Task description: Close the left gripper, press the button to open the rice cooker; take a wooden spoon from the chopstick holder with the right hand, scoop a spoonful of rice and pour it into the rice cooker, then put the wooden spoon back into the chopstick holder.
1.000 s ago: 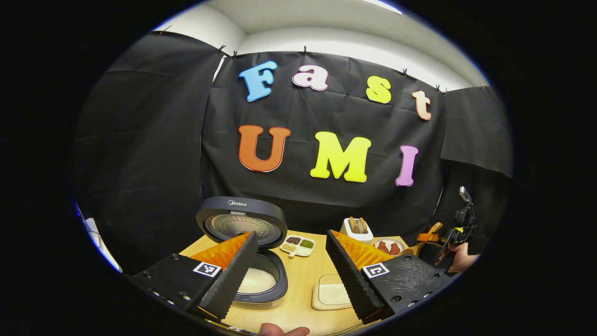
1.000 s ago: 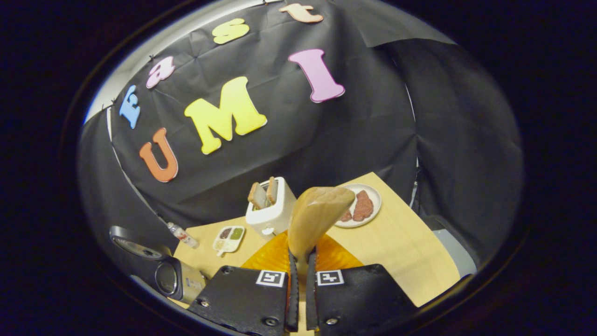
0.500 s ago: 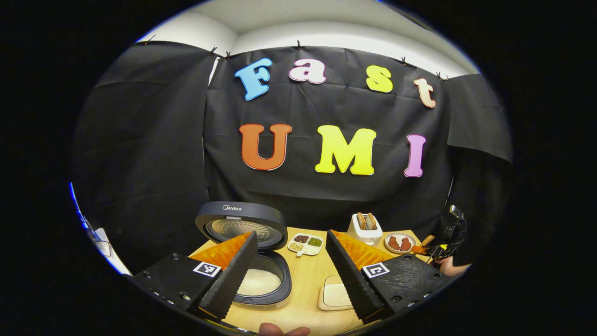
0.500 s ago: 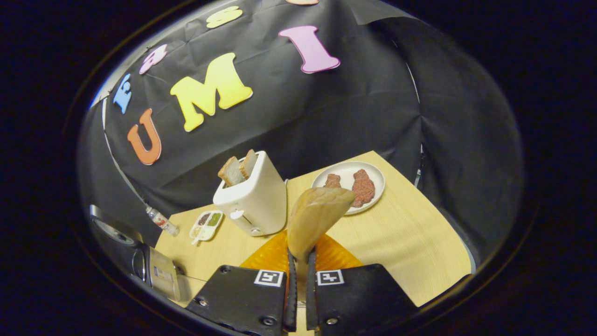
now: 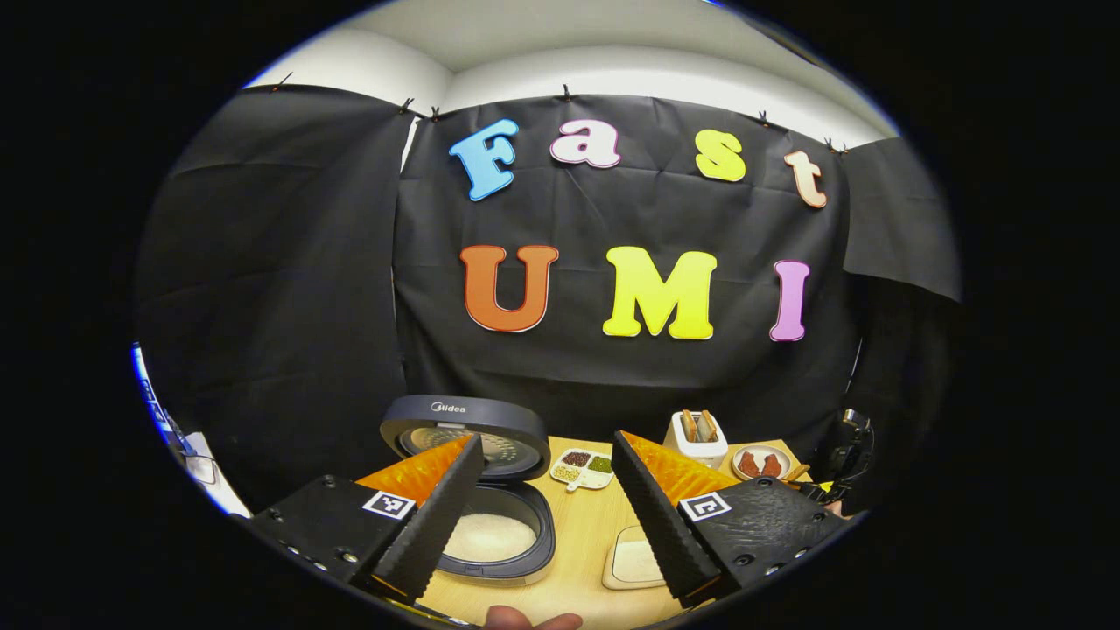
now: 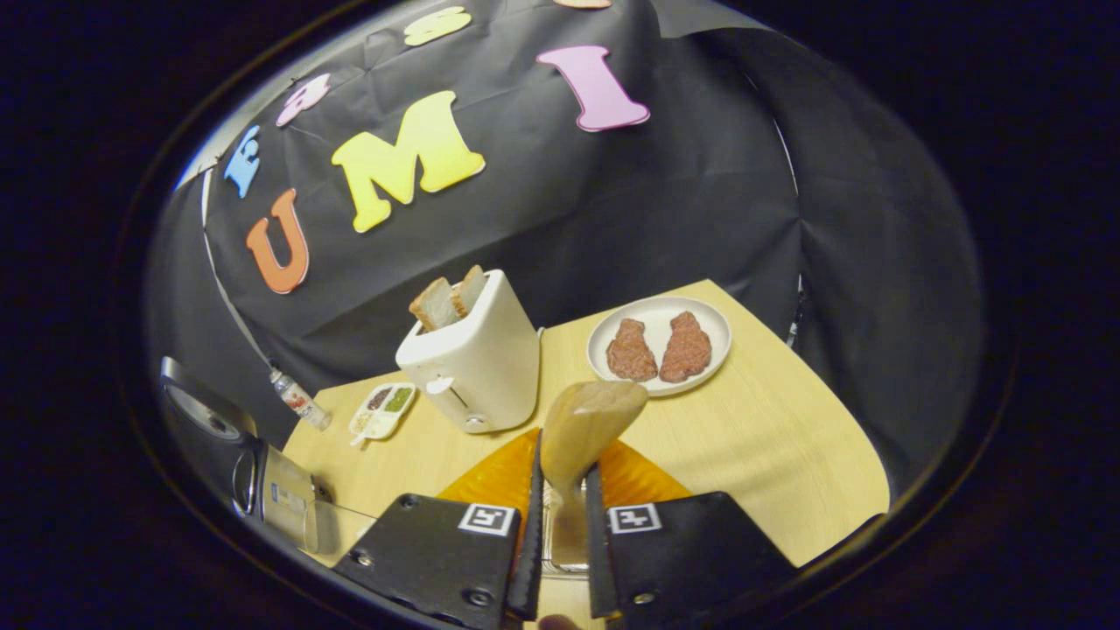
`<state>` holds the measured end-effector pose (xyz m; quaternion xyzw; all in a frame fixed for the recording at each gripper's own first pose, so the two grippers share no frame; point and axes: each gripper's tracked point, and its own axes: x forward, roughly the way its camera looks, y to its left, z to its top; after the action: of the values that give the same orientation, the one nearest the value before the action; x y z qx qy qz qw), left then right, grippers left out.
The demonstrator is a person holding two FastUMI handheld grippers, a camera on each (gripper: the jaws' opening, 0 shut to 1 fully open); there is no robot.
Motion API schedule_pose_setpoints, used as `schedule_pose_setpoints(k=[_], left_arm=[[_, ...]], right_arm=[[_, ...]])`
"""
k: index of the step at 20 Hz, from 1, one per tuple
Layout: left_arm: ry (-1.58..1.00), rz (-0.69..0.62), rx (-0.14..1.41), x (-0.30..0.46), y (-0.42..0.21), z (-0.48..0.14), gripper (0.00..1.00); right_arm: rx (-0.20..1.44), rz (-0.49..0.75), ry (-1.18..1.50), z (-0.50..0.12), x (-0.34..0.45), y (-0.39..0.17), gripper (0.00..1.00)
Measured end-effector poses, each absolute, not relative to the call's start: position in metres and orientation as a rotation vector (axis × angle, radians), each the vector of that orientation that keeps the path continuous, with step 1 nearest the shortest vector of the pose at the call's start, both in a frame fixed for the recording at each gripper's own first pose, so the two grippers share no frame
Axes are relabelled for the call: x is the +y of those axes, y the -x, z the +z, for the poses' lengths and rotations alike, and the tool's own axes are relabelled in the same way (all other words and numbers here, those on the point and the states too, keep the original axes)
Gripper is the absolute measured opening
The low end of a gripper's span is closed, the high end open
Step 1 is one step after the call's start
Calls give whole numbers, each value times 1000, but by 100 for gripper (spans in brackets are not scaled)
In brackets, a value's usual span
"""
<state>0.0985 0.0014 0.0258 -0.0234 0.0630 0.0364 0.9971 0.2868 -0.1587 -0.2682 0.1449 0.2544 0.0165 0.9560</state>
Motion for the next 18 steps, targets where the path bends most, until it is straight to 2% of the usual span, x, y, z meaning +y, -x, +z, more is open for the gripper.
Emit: schedule_pose_setpoints(k=[1, 3, 4, 5, 8, 10, 15, 16, 18], left_arm=[[52, 71, 118, 2, -100, 28, 95], [42, 77, 100, 6, -102, 33, 95], [33, 76, 92, 8, -102, 34, 95], [31, 71, 82, 9, -103, 37, 95], [54, 52, 52, 11, -107, 48, 94], [53, 47, 46, 18, -110, 49, 94], [58, 92, 44, 49, -124, 53, 94], [63, 103, 44, 56, -127, 55, 95], [74, 115, 35, 67, -135, 60, 95]], right_arm=[[505, 40, -291, -261, -158, -285, 34], [484, 27, -276, -245, -165, -280, 57], [468, 16, -275, -236, -169, -278, 74], [449, 8, -277, -224, -172, -274, 79], [388, -12, -255, -186, -180, -262, 85], [354, -24, -251, -164, -183, -252, 93], [278, -34, -170, -115, -177, -216, 93], [251, -41, -143, -102, -175, -209, 100], [207, -45, -99, -82, -168, -192, 100]])
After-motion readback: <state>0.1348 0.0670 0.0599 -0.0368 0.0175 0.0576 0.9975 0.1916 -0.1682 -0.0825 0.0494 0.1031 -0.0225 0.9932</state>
